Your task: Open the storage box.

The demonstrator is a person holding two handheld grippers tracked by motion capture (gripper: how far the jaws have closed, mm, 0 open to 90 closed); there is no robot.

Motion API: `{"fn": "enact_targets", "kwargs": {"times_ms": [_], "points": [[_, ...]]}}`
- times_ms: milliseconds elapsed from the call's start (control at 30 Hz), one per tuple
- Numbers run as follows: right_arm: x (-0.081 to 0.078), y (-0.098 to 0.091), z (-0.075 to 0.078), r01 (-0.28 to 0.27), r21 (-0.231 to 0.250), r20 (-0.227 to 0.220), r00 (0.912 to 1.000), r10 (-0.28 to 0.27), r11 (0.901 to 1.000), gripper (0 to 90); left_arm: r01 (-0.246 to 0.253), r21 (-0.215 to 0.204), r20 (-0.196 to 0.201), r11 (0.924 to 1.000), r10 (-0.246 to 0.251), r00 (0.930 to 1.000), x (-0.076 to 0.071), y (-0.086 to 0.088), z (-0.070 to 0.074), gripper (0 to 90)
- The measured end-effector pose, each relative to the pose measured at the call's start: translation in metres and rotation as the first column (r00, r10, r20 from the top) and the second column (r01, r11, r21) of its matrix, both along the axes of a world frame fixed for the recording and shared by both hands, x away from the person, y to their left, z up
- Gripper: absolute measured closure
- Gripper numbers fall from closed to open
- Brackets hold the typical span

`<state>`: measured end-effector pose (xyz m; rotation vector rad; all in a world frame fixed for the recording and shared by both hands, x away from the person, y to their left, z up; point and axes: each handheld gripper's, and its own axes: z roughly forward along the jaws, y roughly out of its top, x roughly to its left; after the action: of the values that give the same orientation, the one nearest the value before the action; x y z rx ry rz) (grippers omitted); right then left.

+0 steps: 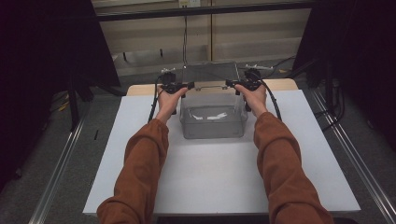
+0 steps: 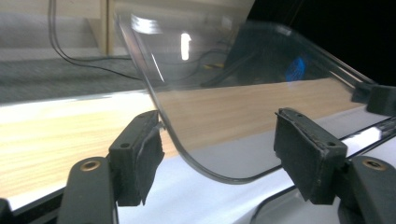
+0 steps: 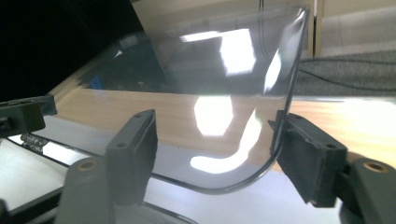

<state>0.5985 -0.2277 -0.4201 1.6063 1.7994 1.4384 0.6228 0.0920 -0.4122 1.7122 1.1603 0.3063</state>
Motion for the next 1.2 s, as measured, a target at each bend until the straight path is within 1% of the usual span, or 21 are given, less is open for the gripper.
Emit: {"fn": "enact_targets", "kwargs": {"times_ms": [33, 67, 100, 133, 167, 200, 267, 333, 433, 500, 600, 633, 700, 767, 833, 867, 967, 1067, 1100, 1167, 1200], "points": [[0.0, -0.001, -0.001, 0.015, 0.016, -0.02, 0.9997, -0.015, 0.9998, 26.5, 0.001, 0.006, -0.005, 1.0, -0.001, 1.0, 0.0, 0.0, 0.0, 32.2], [0.0, -0.002, -0.001, 0.026, 0.02, -0.026, 0.9993, -0.026, 0.9995, 26.3, 0.003, 0.01, -0.008, 0.9999, -0.003, 1.0, 0.0, 0.0, 0.0, 32.3], [0.0, -0.002, -0.001, 0.022, -0.003, -0.004, 0.9997, -0.022, 0.9997, 26.1, 0.013, 0.008, -0.008, 0.9999, -0.013, 0.9999, 0.0, 0.001, 0.0, 32.5], [0.0, -0.002, 0.0, 0.024, -0.012, 0.003, 0.9997, -0.024, 0.9996, 31.2, 0.029, -0.02, -0.01, 0.9994, -0.03, 0.9995, 0.0, 0.0, -0.001, 37.8], [0.0, -0.001, 0.0, -0.006, 0.001, 0.005, 1.0, 0.006, 1.0, 35.3, 0.03, 0.001, -0.006, 0.9995, -0.03, 0.9995, -0.001, -0.001, -0.002, 42.8], [-0.001, 0.002, 0.0, -0.016, -0.012, 0.018, 0.9997, 0.017, 0.9998, 32.7, 0.019, 0.013, 0.008, 0.9997, -0.019, 0.9998, -0.002, -0.003, -0.002, 40.5], [-0.001, 0.005, 0.002, -0.005, -0.048, 0.023, 0.9997, 0.006, 0.9988, 30.6, 0.009, 0.009, 0.008, 0.9999, -0.009, 0.9999, -0.002, -0.005, -0.003, 40.6], [-0.001, 0.003, 0.002, 0.001, -0.039, 0.011, 0.9999, -0.001, 0.9992, 26.5, 0.01, 0.009, 0.006, 0.9999, -0.01, 0.9999, -0.001, -0.003, -0.003, 38.9], [-0.002, 0.001, 0.002, 0.0, -0.036, 0.012, 0.9999, 0.0, 0.9993, 25.6, 0.017, 0.003, 0.011, 0.9999, -0.017, 0.9998, 0.0, 0.0, -0.004, 34.8], [-0.002, 0.003, 0.002, 0.002, -0.055, 0.024, 0.9997, -0.001, 0.9985, 25.5, 0.011, 0.01, 0.015, 0.9999, -0.011, 0.9998, 0.0, -0.001, -0.004, 32.6], [-0.003, 0.003, 0.004, -0.006, -0.081, 0.042, 0.9991, 0.01, 0.9967, 24.6, 0.009, 0.032, 0.037, 0.9995, -0.01, 0.9993, -0.002, -0.001, -0.003, 32.1], [-0.004, 0.003, 0.004, -0.009, -0.08, 0.041, 0.9991, 0.013, 0.9967, 24.0, 0.003, 0.039, 0.047, 0.9993, -0.005, 0.9989, -0.002, -0.002, -0.002, 30.6], [-0.006, 0.003, 0.007, -0.014, -0.096, 0.048, 0.9987, 0.019, 0.9953, 21.0, -0.005, 0.058, 0.066, 0.9983, 0.001, 0.9978, -0.003, -0.003, -0.002, 28.5], [-0.008, 0.003, 0.009, -0.022, -0.114, 0.055, 0.9981, 0.028, 0.9933, 18.8, -0.014, 0.078, 0.074, 0.9969, 0.008, 0.9972, -0.004, -0.004, -0.001, 27.1], [-0.01, 0.004, 0.011, -0.029, -0.116, 0.066, 0.9972, 0.036, 0.9929, 16.4, -0.026, 0.081, 0.072, 0.9964, 0.02, 0.9972, -0.004, -0.004, -0.001, 25.1], [-0.012, 0.003, 0.012, -0.023, -0.118, 0.077, 0.9965, 0.032, 0.9927, 16.6, -0.033, 0.071, 0.076, 0.9969, 0.027, 0.9967, -0.004, -0.003, -0.001, 22.9], [-0.016, 0.001, 0.013, -0.015, -0.12, 0.089, 0.9957, 0.026, 0.9927, 13.4, -0.027, 0.066, 0.093, 0.9975, 0.021, 0.9955, -0.004, -0.002, 0.002, 17.3], [-0.021, -0.002, 0.015, -0.009, -0.129, 0.111, 0.9936, 0.023, 0.9916, 11.1, -0.003, 0.091, 0.109, 0.9958, -0.007, 0.994, -0.006, -0.001, 0.006, 15.5], [-0.023, -0.003, 0.015, -0.008, -0.129, 0.119, 0.9927, 0.023, 0.9916, 10.2, -0.003, 0.093, 0.105, 0.9957, -0.007, 0.9944, -0.008, -0.001, 0.007, 14.3], [-0.027, -0.004, 0.015, -0.001, -0.141, 0.143, 0.9895, 0.021, 0.99, 8.6, 0.005, 0.079, 0.111, 0.9968, -0.014, 0.9937, -0.012, 0.0, 0.011, 10.6], [-0.03, -0.004, 0.016, 0.0, -0.147, 0.155, 0.9876, 0.023, 0.9891, 7.1, 0.007, 0.082, 0.127, 0.9966, -0.017, 0.9918, -0.015, 0.0, 0.012, 10.3]]}}
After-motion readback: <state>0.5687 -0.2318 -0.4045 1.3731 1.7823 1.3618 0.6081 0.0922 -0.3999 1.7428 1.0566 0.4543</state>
